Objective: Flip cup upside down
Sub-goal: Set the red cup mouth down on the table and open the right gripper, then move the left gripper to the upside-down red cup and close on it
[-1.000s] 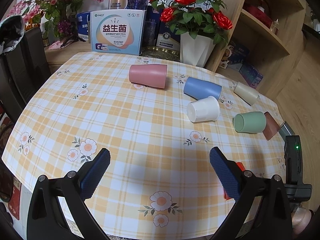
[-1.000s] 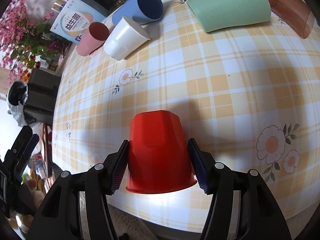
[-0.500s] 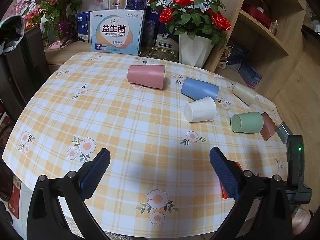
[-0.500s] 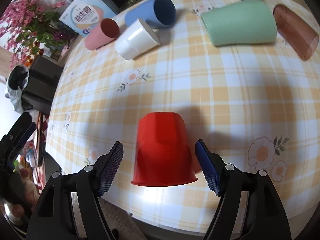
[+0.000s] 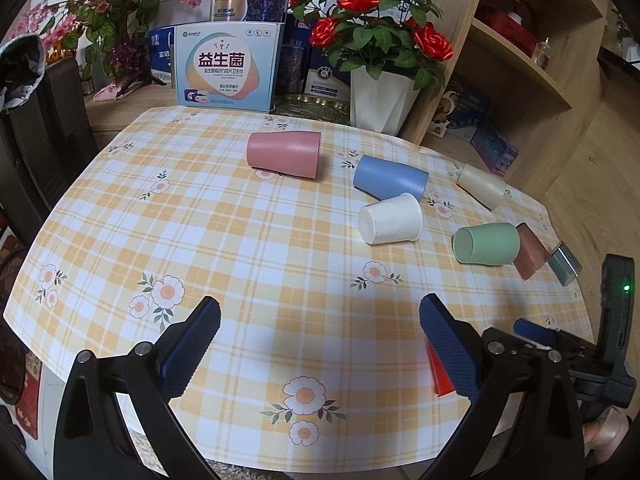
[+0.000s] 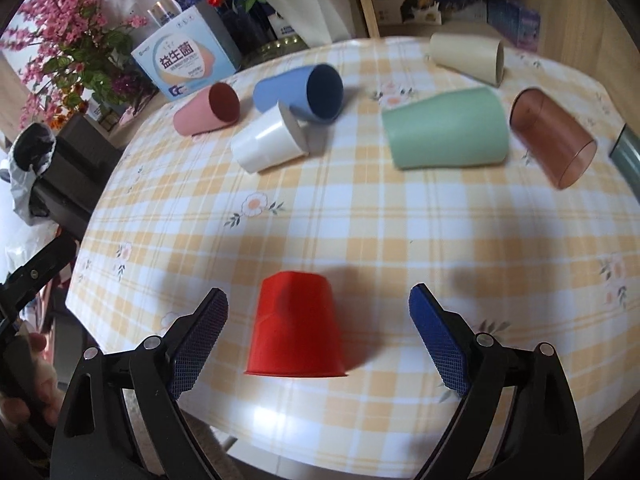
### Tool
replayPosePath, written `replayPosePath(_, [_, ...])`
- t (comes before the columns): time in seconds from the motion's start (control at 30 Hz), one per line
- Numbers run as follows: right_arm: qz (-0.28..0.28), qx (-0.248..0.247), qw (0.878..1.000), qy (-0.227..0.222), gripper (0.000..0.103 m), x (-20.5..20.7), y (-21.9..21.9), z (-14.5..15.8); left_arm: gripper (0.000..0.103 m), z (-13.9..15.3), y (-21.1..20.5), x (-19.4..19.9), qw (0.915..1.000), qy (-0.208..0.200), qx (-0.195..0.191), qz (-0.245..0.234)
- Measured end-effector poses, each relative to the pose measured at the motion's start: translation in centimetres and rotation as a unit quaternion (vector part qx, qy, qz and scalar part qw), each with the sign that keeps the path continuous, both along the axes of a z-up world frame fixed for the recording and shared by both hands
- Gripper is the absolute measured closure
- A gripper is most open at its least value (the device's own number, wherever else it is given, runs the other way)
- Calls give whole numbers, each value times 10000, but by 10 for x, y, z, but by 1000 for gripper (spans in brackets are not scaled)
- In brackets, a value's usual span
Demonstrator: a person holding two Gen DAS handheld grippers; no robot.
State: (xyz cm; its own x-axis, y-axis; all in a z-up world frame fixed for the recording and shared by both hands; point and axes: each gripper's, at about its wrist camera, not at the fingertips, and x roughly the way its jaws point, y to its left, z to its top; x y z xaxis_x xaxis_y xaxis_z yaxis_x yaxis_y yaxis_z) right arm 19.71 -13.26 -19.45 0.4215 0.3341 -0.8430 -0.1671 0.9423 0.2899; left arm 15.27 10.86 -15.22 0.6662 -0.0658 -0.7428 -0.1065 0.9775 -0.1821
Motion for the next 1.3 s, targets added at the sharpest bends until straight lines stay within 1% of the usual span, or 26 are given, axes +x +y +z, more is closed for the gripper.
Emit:
replayPosePath(0.13, [-66, -38, 9995, -306, 14, -4, -13, 15, 6, 5, -6, 1, 10000, -12, -39, -54])
replayPosePath(0.23, [-237, -63, 9975, -669, 14, -11, -33, 36, 6, 10, -13, 0, 9999, -62, -32, -124])
replayPosePath(0.4, [-404, -197, 9925, -1133, 14, -23, -60, 64, 6, 21, -29, 0, 9996, -141, -45, -254])
replayPosePath(0.5, [-505, -65, 9891, -1382, 14, -34, -80, 79, 6, 26, -42, 2, 9992, -163, -38, -352])
replayPosePath(0.53, [-555, -105, 9880, -1438, 14, -36, -83, 82, 6, 27, -45, 3, 9992, -149, -32, -379])
replayPosePath(0.57, [-626, -244, 9862, -1513, 14, -39, -88, 85, 6, 27, -49, 3, 9991, -119, -34, -397])
replayPosePath(0.63, [-697, -391, 9843, -1577, 14, -41, -92, 87, 6, 25, -56, 7, 9993, -9, -103, -361])
replayPosePath(0.67, [-787, -449, 9829, -1603, 14, -42, -98, 87, 6, 22, -60, 11, 9989, 88, -212, -405])
replayPosePath(0.7, [-888, -468, 9817, -1616, 14, -42, -103, 86, 6, 18, -64, 15, 9982, 210, -310, -461])
replayPosePath(0.8, [-1145, -518, 9790, -1605, 14, -43, -116, 81, 6, 8, -76, 24, 9965, 486, -415, -535])
replayPosePath(0.87, [-1276, -578, 9773, -1588, 14, -44, -123, 79, 6, 2, -88, 30, 9954, 623, -407, -595])
replayPosePath(1.0, [-1560, -712, 9725, -1577, 14, -44, -139, 75, 6, -5, -103, 36, 9943, 726, -339, -700])
replayPosePath(1.3, [-1755, -822, 9680, -1593, 14, -35, -163, 70, 6, -25, -125, 48, 9911, 998, -255, -845])
